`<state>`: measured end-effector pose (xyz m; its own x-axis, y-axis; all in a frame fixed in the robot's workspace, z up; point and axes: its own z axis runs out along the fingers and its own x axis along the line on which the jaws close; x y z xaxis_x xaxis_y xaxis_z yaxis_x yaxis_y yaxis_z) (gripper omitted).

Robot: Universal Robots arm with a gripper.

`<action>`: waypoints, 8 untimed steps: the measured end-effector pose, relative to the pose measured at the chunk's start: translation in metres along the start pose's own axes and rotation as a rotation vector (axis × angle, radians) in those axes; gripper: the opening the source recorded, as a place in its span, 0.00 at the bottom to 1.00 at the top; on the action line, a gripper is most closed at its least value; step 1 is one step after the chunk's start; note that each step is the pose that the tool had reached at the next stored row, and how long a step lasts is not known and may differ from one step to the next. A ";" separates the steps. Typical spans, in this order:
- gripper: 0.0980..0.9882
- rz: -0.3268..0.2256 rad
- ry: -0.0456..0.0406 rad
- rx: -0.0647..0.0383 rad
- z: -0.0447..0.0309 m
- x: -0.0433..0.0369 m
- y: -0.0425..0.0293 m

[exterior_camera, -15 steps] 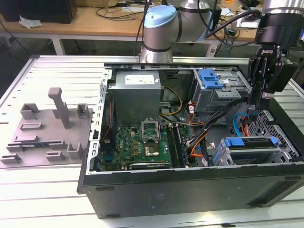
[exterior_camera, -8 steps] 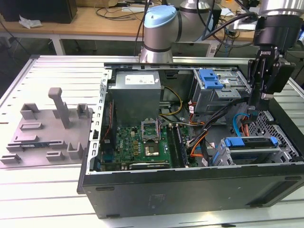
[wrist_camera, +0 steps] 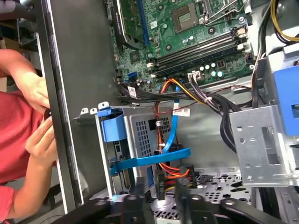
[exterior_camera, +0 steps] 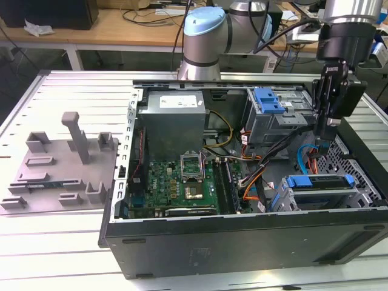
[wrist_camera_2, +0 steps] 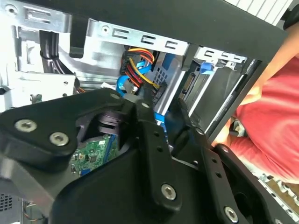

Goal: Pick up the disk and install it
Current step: 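Insert the first disk wire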

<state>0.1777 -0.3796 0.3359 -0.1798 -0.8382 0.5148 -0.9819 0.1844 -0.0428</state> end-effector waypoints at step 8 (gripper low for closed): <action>0.29 -0.023 0.0133 -0.035 0.0027 -0.0023 -0.0026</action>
<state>0.1805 -0.3796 0.3325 -0.1560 -0.8356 0.5267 -0.9831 0.1830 -0.0008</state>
